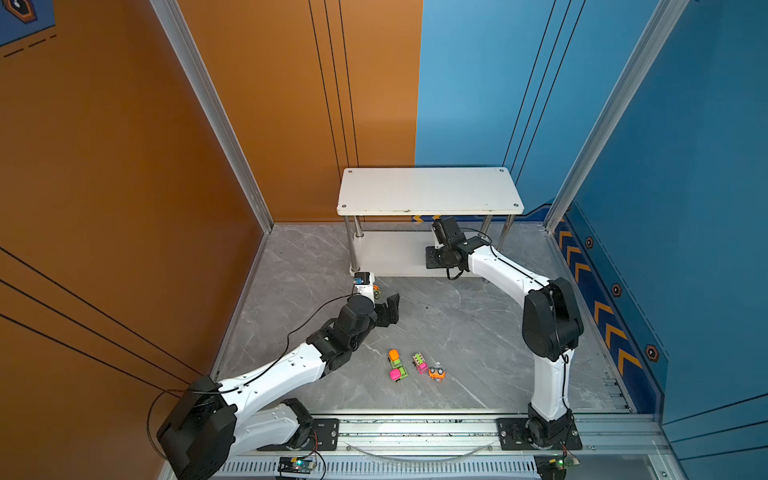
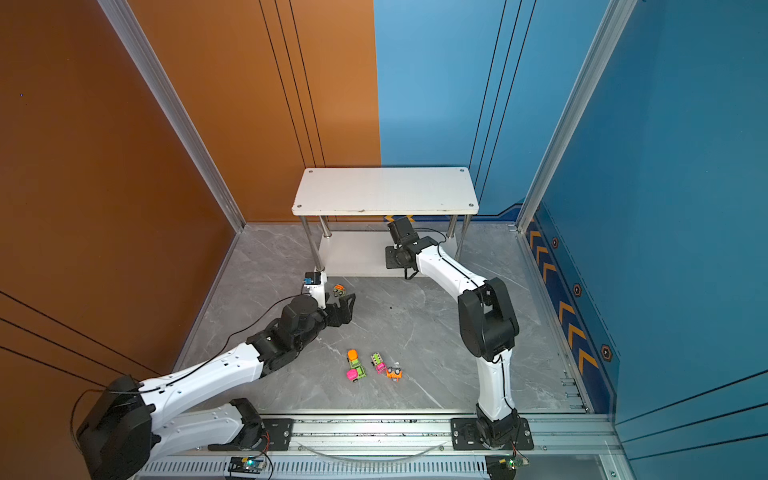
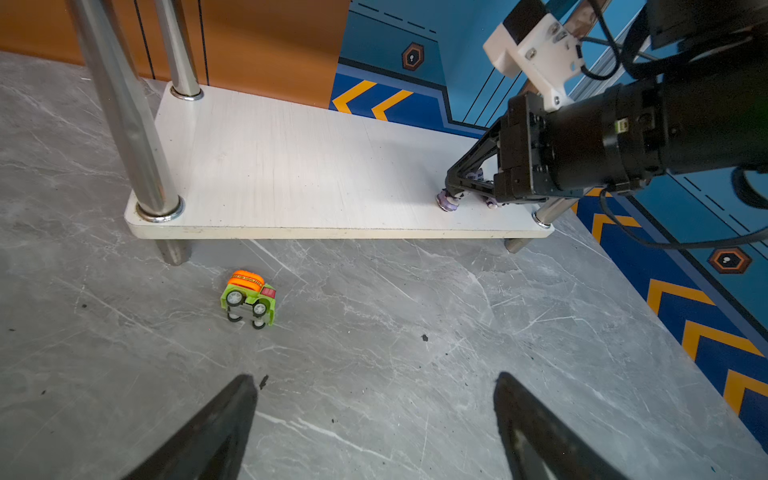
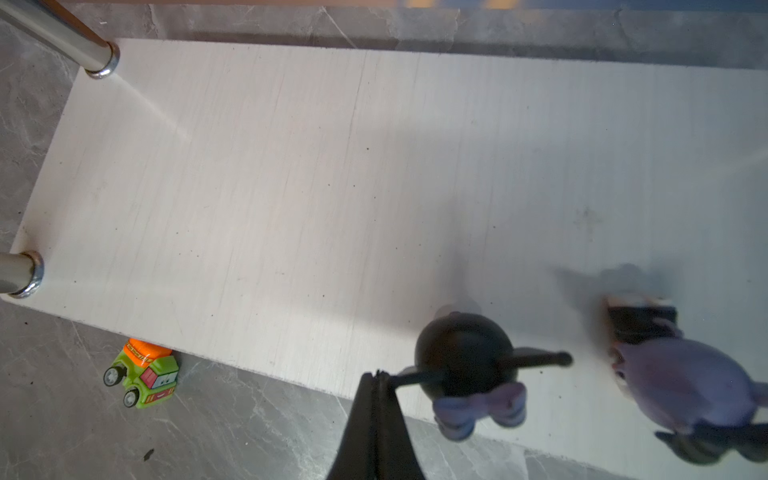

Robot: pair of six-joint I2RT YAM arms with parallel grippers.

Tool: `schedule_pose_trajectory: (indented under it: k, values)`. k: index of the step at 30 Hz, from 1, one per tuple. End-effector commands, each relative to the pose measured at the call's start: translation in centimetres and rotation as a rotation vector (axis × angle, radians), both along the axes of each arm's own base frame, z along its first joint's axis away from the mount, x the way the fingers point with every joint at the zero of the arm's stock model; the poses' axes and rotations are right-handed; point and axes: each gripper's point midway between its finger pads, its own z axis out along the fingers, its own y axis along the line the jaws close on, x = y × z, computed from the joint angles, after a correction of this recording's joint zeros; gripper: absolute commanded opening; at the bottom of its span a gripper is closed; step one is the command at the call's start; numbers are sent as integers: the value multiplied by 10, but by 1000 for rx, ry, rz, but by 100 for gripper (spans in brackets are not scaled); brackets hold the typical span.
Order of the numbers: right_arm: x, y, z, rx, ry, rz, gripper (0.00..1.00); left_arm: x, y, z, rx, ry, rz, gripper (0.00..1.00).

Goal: Place and organize the plastic toys onto the shelf
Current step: 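Raise the open right gripper up and away from the placed figure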

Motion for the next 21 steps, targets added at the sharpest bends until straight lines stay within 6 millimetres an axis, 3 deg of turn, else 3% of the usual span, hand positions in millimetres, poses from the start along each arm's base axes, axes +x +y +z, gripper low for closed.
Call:
schedule_pose_trajectory:
  k: [1,15,17,21]
  values:
    - [8,-3,-6,-25,4,1,0,5,-2,11,-2,-18,-4,91]
    - [15,-1,1,-21,-6,12,0,7,-6,10,0,-9,-12,91]
    - [15,0,-14,-32,21,16,0,7,-6,10,0,-8,-12,91]
    - [12,1,-15,-30,27,24,0,7,-5,9,0,-7,-9,91]
